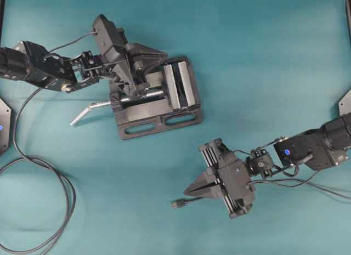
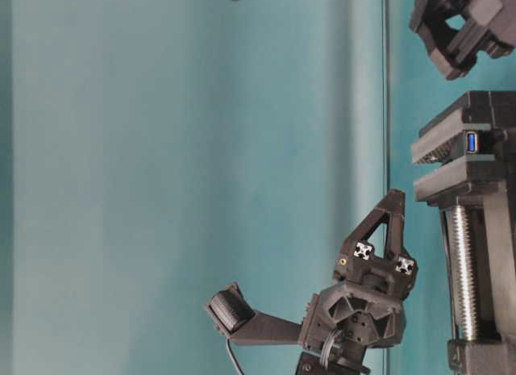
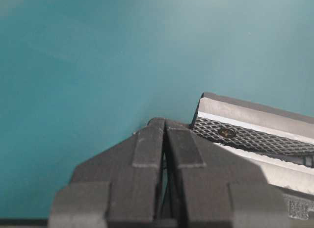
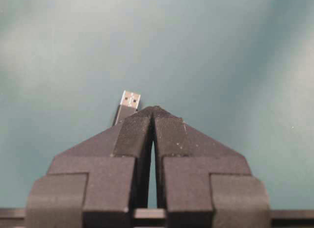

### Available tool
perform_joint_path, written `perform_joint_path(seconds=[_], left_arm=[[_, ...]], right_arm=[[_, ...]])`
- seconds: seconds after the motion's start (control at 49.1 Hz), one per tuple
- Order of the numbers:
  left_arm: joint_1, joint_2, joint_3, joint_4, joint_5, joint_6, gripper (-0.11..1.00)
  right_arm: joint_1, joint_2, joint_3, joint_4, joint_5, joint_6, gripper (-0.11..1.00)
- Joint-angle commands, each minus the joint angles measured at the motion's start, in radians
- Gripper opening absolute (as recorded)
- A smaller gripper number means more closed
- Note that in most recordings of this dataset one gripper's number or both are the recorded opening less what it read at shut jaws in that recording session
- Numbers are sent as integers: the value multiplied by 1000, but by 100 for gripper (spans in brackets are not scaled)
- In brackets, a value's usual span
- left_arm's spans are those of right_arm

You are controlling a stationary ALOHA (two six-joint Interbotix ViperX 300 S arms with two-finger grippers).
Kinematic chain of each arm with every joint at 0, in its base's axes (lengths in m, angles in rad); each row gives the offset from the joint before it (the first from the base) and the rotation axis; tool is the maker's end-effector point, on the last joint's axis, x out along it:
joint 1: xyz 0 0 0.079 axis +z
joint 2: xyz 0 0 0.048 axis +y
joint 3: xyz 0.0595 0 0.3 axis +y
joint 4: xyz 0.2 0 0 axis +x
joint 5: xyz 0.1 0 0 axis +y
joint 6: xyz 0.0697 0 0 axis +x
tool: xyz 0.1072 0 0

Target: Insert the USB cable into the fixed female connector.

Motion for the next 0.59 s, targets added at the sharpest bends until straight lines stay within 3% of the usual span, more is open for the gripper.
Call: perform_joint_path(seconds=[0.0, 0.122, 0.265, 0.57], left_arm=[[-8, -20, -8, 15, 18, 12, 1], [-9, -34, -5, 18, 72, 15, 15], [-14, -55, -5, 18, 101, 20, 7], [-26, -100, 14, 18, 167, 14, 7]], right_arm=[[2, -6, -17, -2, -6, 5, 0], [2, -8, -34, -2, 52, 18, 0], [2, -8, -58, -2, 109, 74, 0], [3, 6, -63, -2, -15, 106, 0]])
